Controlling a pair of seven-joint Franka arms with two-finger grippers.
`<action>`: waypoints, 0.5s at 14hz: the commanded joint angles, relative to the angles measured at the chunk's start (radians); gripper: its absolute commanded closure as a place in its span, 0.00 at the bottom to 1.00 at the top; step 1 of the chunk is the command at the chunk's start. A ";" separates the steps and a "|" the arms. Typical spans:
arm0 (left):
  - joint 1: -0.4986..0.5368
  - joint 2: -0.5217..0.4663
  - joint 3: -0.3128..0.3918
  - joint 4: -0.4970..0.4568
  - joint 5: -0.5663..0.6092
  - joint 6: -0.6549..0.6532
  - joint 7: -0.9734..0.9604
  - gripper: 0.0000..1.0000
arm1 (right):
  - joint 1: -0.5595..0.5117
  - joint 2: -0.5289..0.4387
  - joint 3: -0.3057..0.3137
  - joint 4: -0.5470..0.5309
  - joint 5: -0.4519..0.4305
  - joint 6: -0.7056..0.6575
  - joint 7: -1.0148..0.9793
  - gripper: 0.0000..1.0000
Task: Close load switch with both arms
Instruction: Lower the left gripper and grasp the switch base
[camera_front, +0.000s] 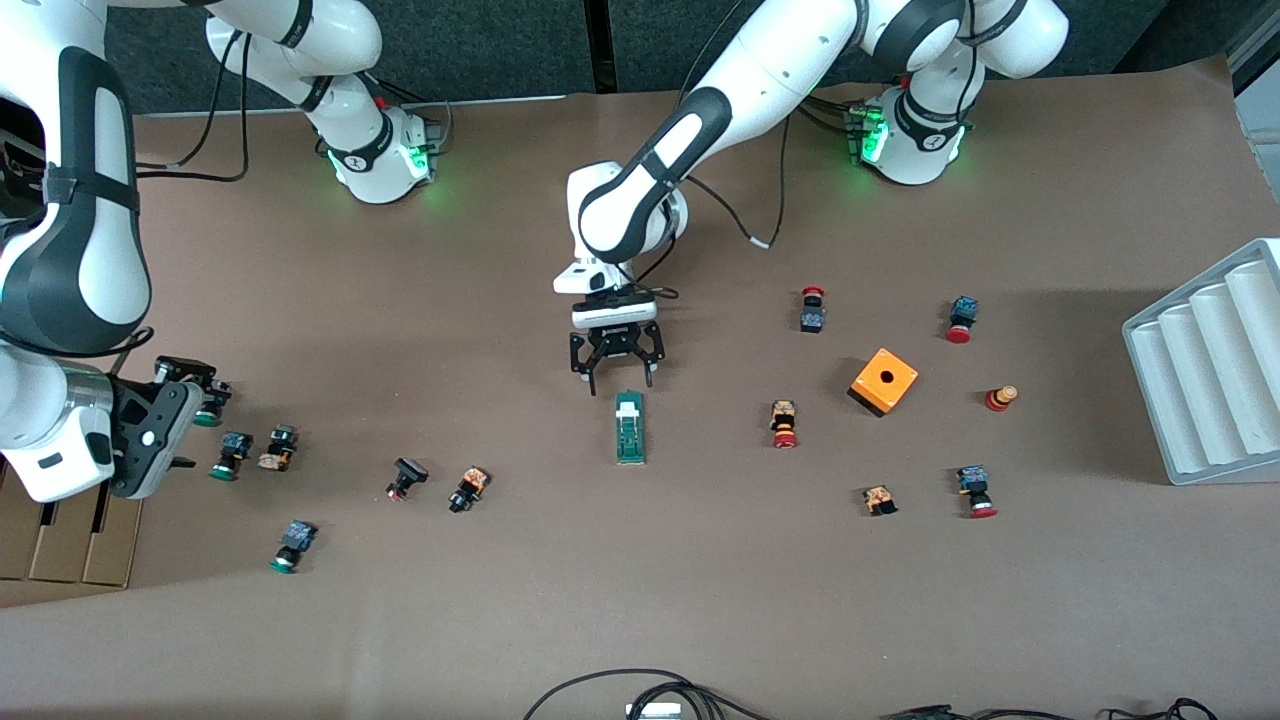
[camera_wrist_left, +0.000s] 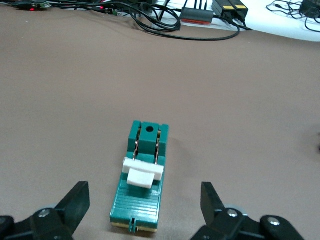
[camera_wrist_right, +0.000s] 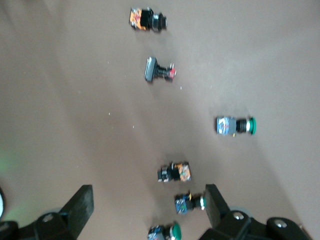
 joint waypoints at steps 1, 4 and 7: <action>-0.015 0.030 0.014 0.006 0.078 0.008 -0.041 0.06 | 0.005 0.017 0.012 -0.001 0.100 0.025 -0.028 0.01; -0.012 0.085 0.016 0.006 0.292 0.003 -0.230 0.10 | 0.025 0.041 0.020 -0.001 0.114 0.045 -0.032 0.01; -0.010 0.100 0.017 0.009 0.373 0.000 -0.315 0.10 | 0.026 0.075 0.020 -0.001 0.113 0.046 -0.107 0.01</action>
